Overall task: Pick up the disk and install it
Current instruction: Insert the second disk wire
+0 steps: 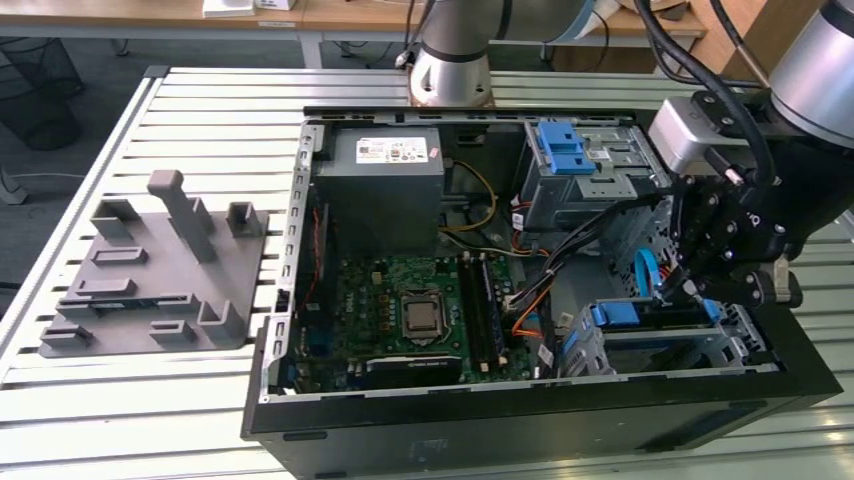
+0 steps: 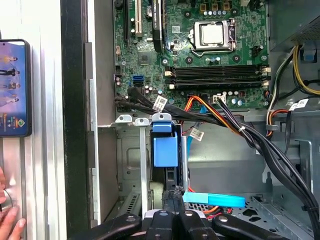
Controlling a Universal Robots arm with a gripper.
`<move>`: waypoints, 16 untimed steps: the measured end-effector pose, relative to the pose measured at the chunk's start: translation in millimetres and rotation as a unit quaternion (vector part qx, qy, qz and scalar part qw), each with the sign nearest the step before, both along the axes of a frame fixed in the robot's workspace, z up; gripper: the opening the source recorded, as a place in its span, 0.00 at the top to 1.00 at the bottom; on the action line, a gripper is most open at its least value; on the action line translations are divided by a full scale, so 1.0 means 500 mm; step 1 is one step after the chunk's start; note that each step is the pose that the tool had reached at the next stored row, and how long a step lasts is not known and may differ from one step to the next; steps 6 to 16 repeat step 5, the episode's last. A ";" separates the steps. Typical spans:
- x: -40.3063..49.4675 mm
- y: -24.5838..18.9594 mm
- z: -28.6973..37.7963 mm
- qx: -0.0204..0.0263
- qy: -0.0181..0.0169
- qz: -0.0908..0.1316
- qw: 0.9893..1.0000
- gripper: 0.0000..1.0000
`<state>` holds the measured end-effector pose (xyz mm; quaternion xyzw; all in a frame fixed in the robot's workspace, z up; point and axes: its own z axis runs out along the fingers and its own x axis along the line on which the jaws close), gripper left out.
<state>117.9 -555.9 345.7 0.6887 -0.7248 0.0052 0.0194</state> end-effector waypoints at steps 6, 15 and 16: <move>0.000 0.0000 0.001 0.000 0.000 0.000 1.000 0.89; 0.000 0.0000 0.001 0.000 0.000 0.000 1.000 0.89; 0.000 0.0000 0.001 0.000 0.000 0.000 1.000 0.89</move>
